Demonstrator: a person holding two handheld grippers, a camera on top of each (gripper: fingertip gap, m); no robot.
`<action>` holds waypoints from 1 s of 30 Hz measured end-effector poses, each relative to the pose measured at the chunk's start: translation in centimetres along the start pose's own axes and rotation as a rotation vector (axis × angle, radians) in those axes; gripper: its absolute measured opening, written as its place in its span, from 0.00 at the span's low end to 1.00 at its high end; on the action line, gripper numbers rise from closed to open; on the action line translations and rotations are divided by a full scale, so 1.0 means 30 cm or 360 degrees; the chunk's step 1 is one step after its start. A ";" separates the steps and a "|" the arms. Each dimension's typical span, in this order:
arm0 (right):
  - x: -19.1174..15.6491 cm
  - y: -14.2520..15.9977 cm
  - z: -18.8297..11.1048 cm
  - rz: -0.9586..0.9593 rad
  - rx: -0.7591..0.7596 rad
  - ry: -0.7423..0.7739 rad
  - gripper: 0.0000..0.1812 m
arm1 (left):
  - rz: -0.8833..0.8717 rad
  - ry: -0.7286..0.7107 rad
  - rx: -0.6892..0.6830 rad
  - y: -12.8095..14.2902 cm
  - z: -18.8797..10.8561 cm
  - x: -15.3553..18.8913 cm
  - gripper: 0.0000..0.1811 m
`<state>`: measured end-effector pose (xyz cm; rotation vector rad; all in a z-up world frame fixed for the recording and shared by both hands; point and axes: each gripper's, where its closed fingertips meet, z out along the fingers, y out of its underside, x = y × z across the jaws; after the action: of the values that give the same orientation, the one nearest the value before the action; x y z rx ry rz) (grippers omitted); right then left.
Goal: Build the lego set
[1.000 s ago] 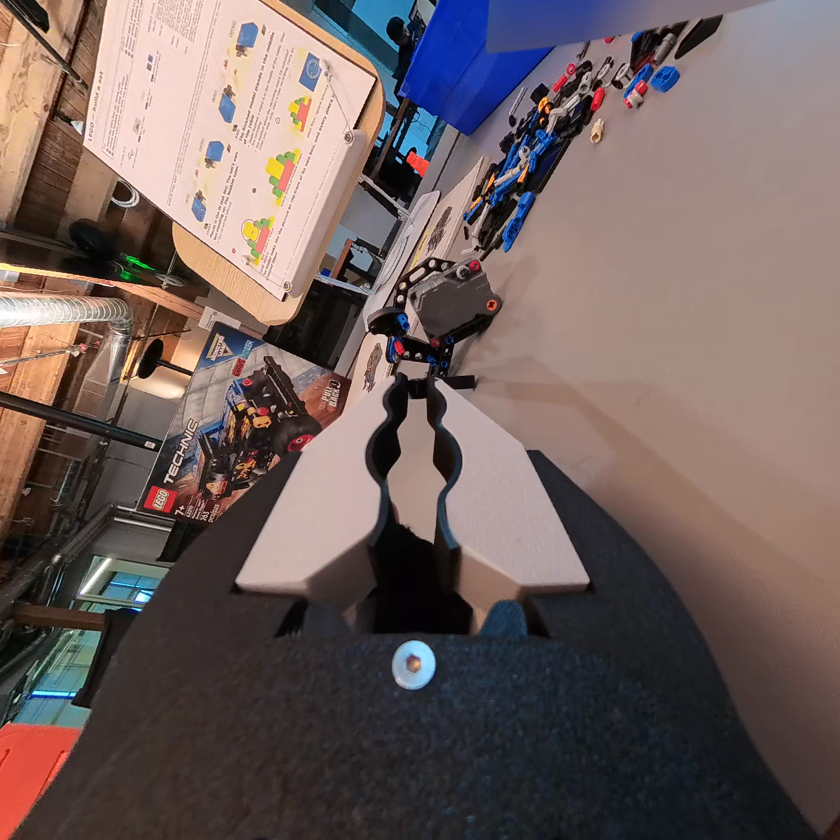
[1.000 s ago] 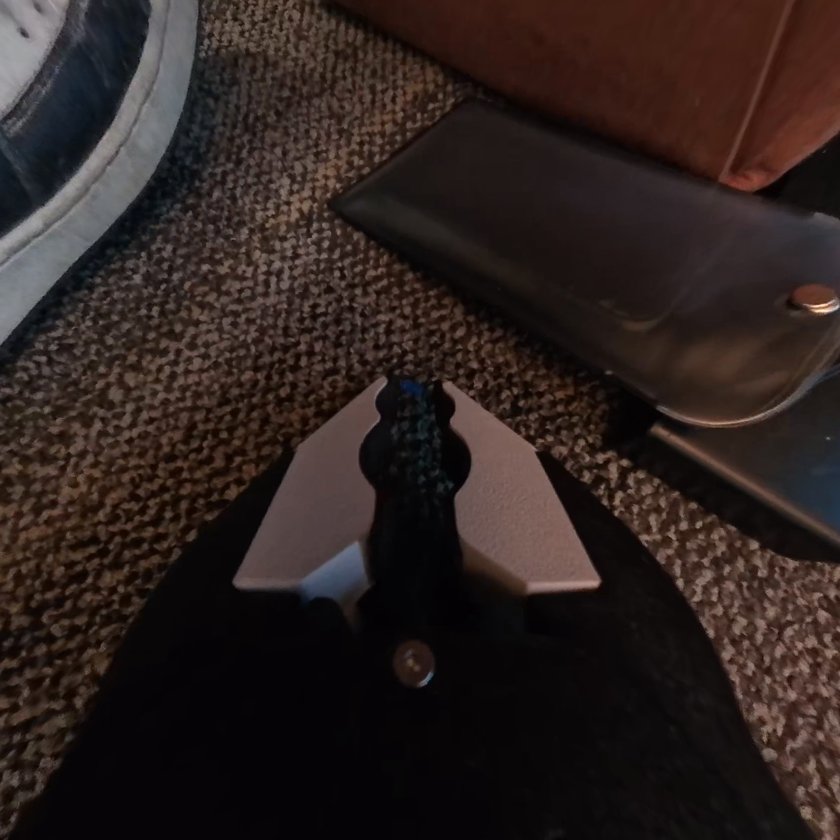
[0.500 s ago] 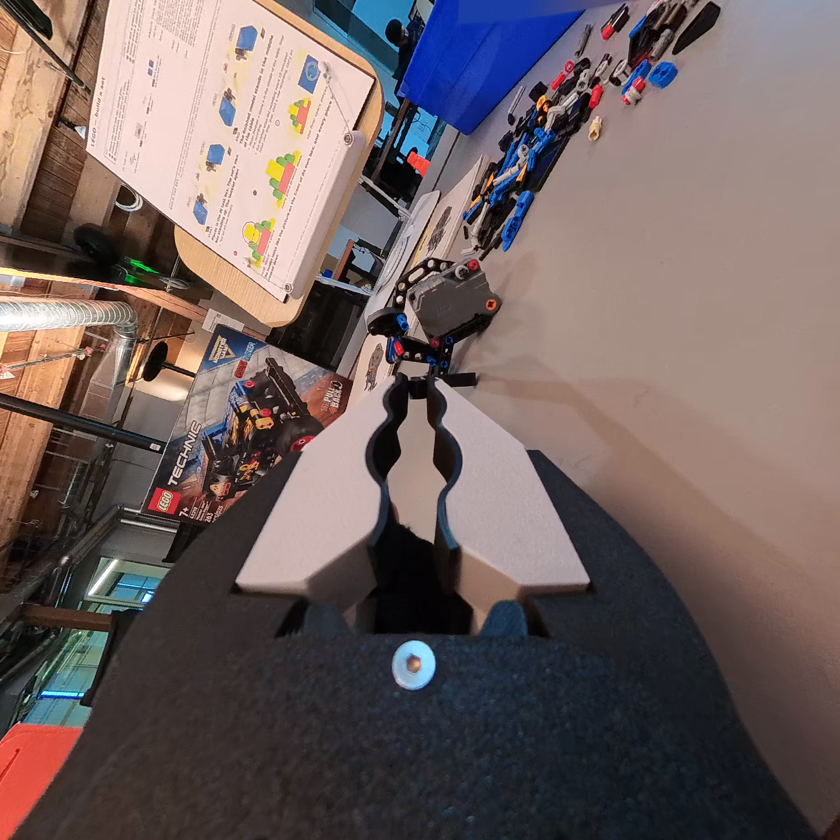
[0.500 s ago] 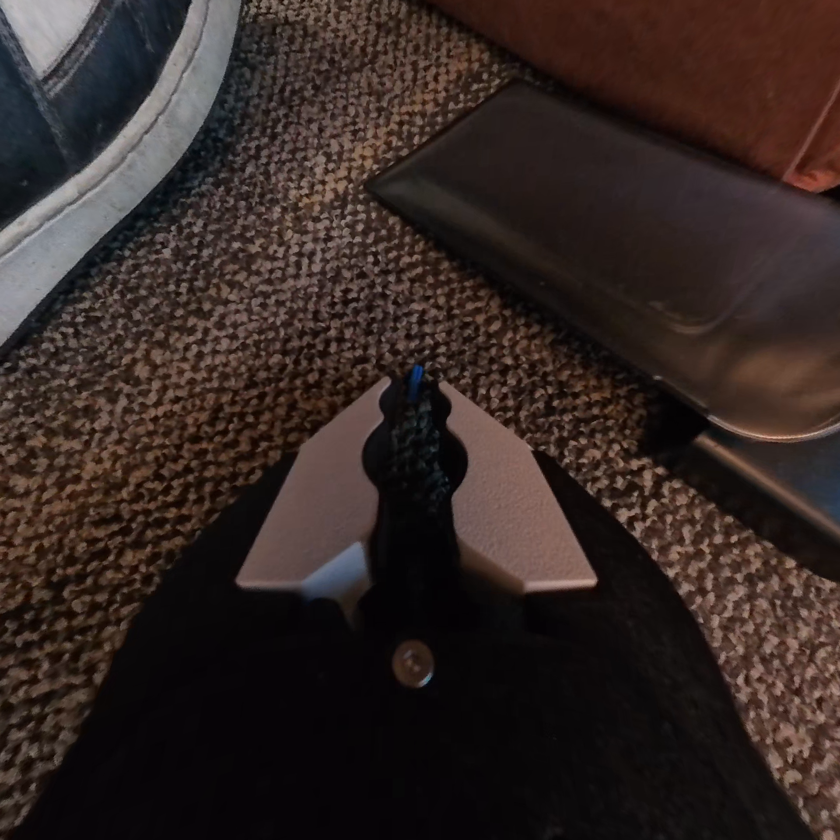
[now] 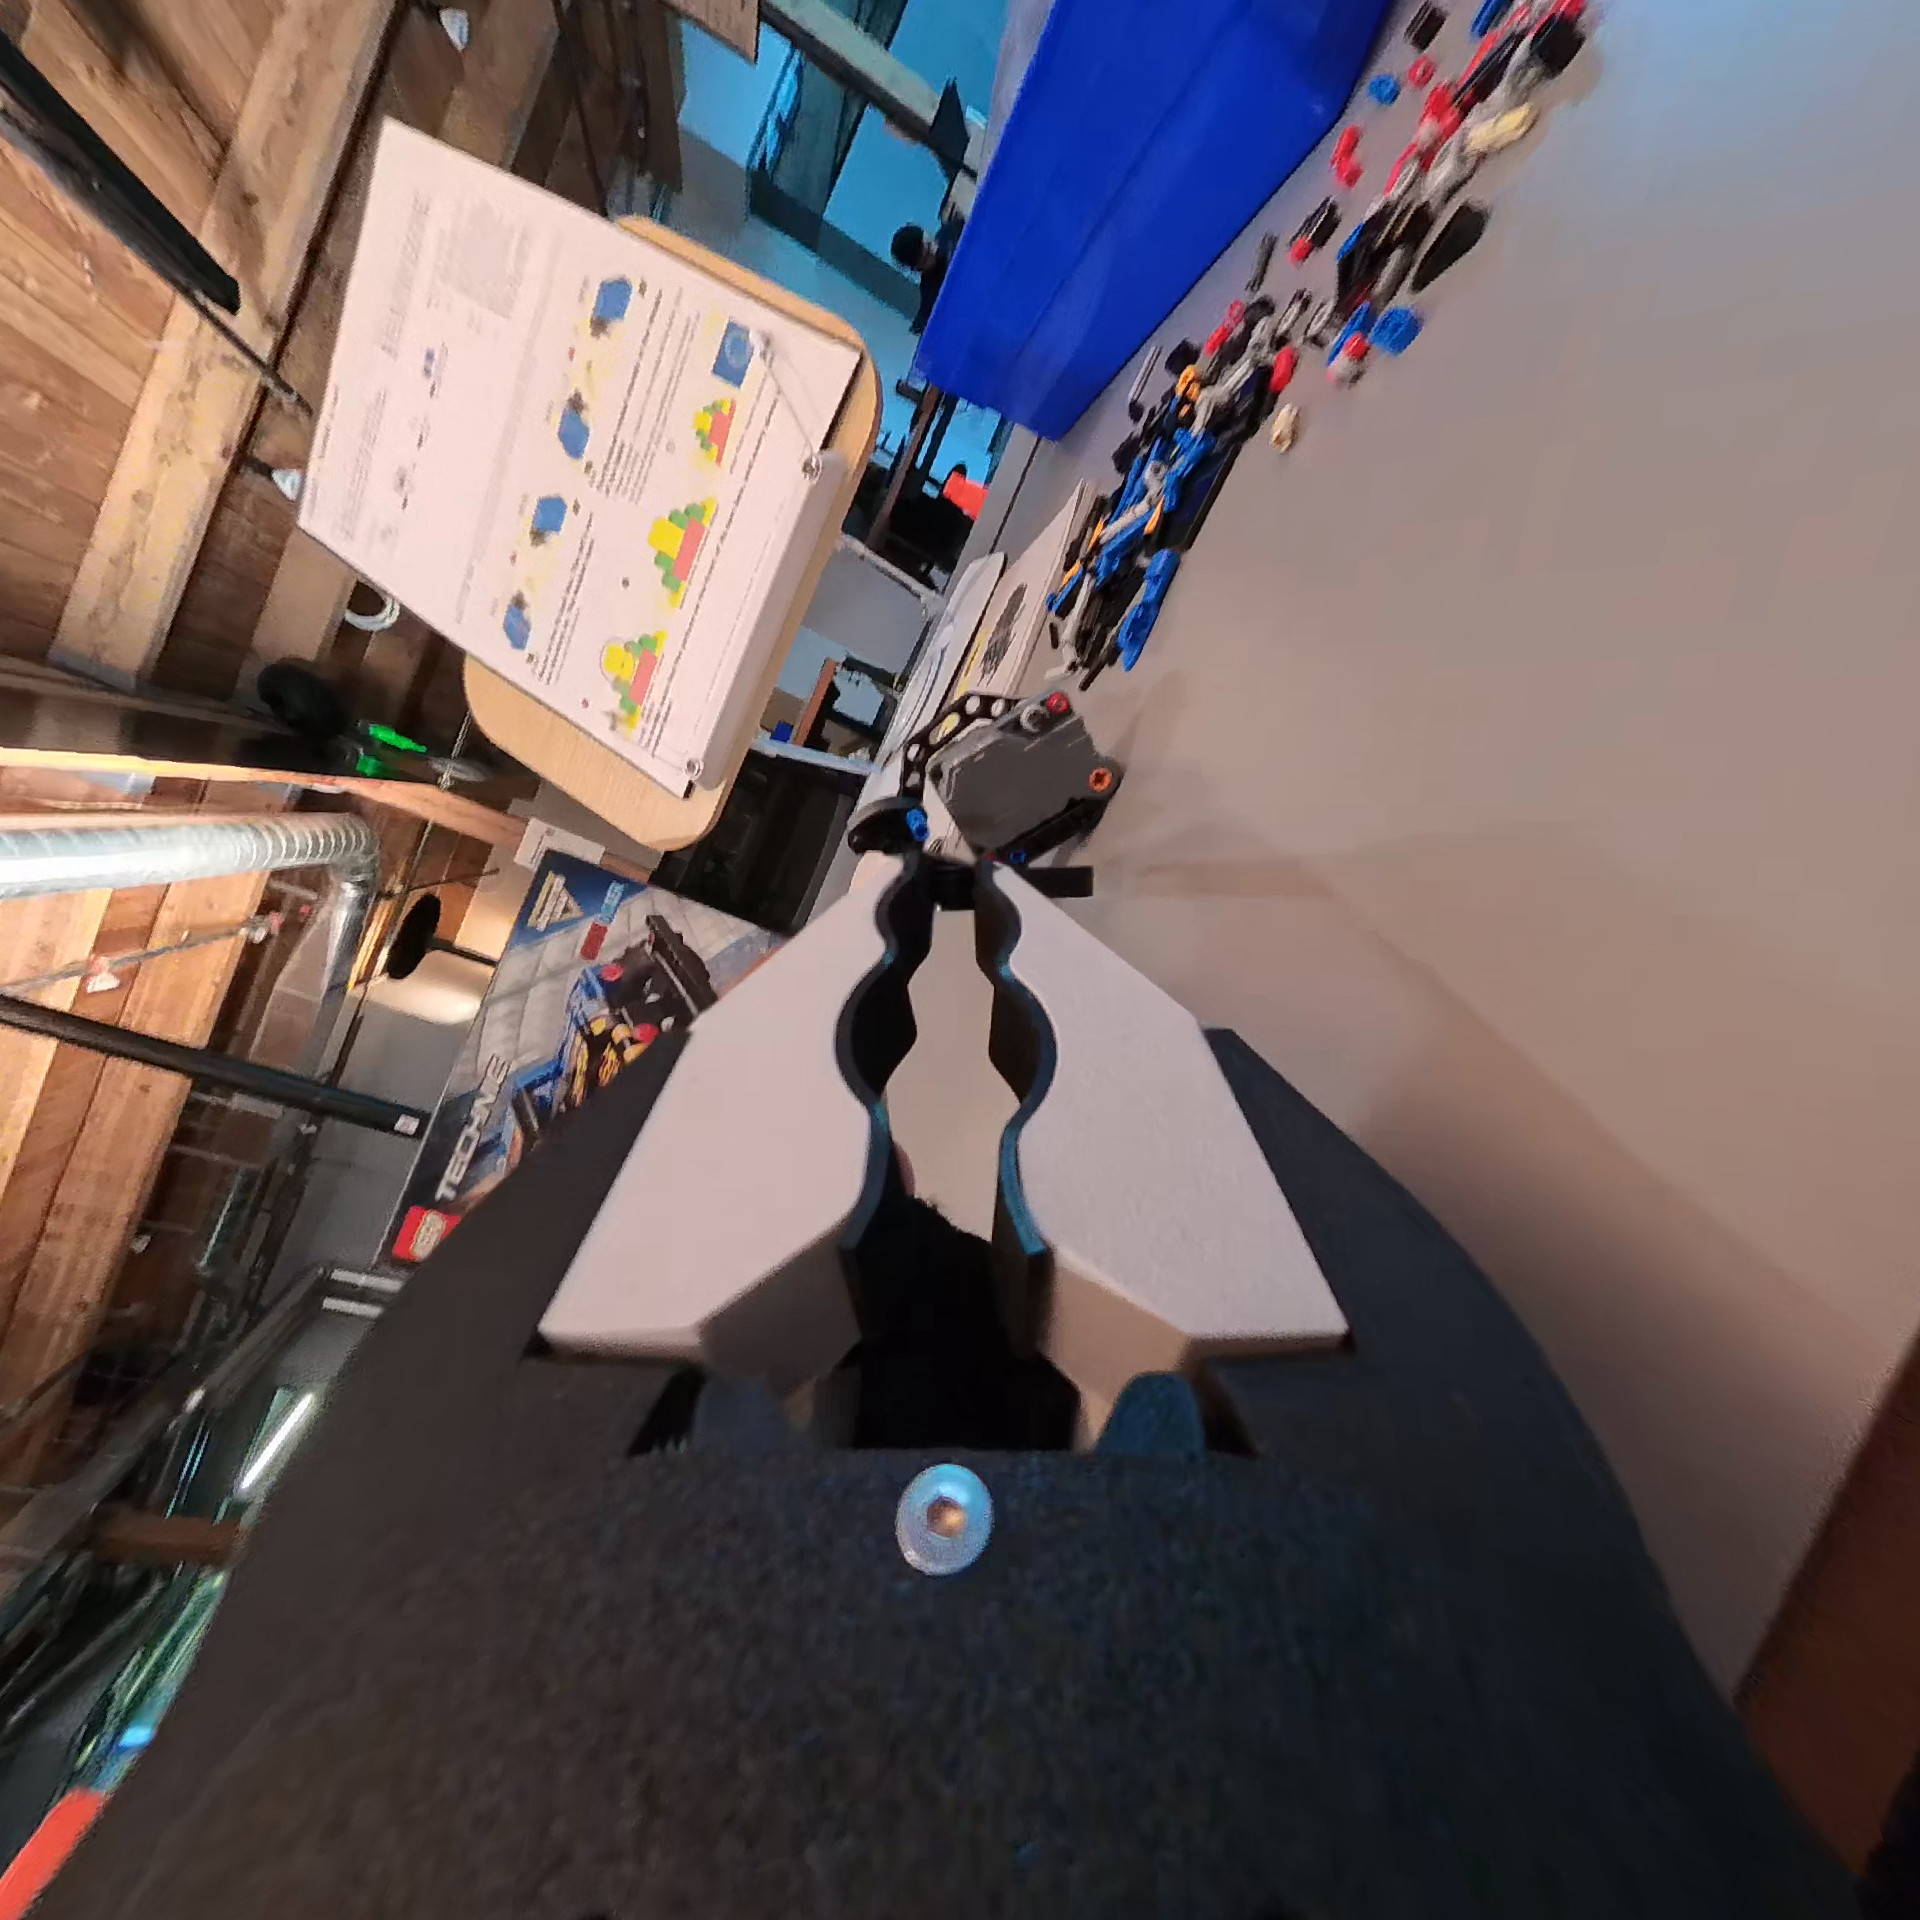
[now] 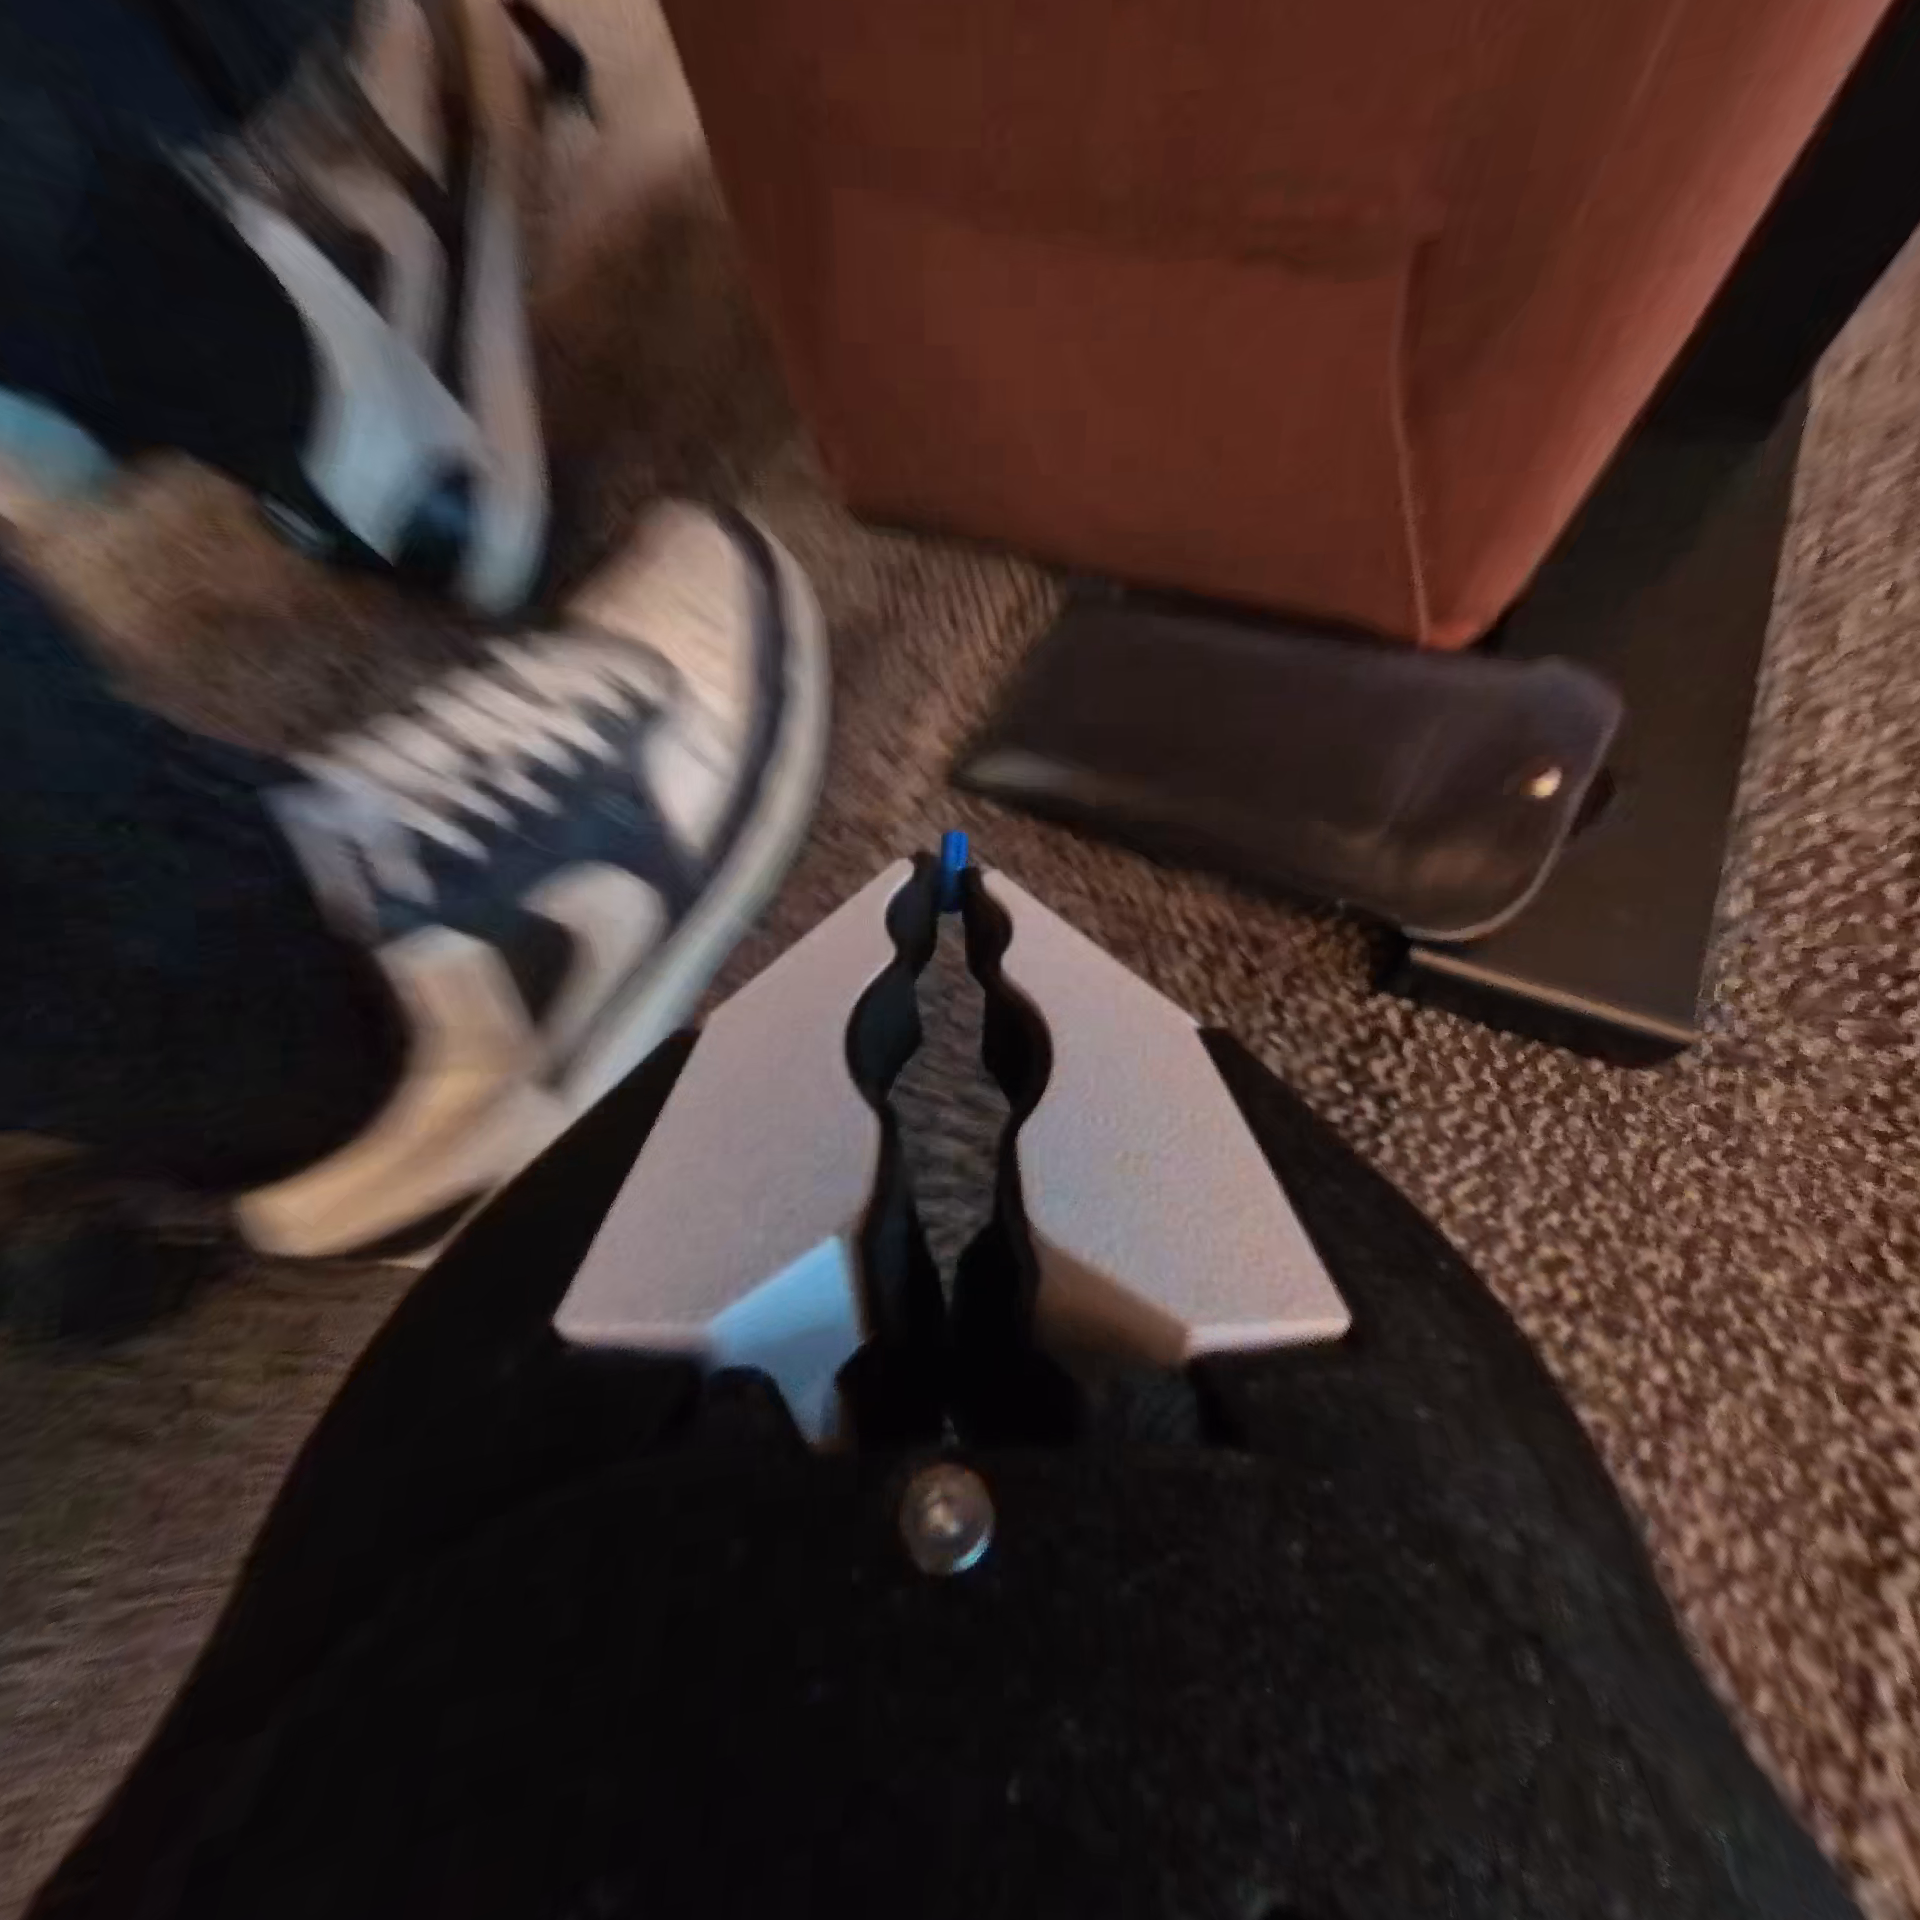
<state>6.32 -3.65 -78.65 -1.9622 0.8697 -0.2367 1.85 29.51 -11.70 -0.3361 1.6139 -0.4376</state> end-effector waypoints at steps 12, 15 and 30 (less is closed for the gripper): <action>-0.771 -1.391 -1.072 -0.0571 0.0195 -0.0173 0.02 | -0.0278 0.0271 0.0233 -0.056 -0.049 0.019 0.03; -0.889 -1.616 -1.115 -0.0701 -0.0307 -0.0302 0.03 | -0.0293 0.0280 0.0277 -0.064 -0.062 0.016 0.03; -0.972 -1.875 -0.585 -0.1223 -0.1025 -0.0555 0.02 | -0.0282 0.0258 0.0354 -0.068 -0.094 0.007 0.03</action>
<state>3.34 20.58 -17.61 -2.7689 -0.1016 -0.0393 -1.05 27.84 -10.77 -0.2812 1.6794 -0.7899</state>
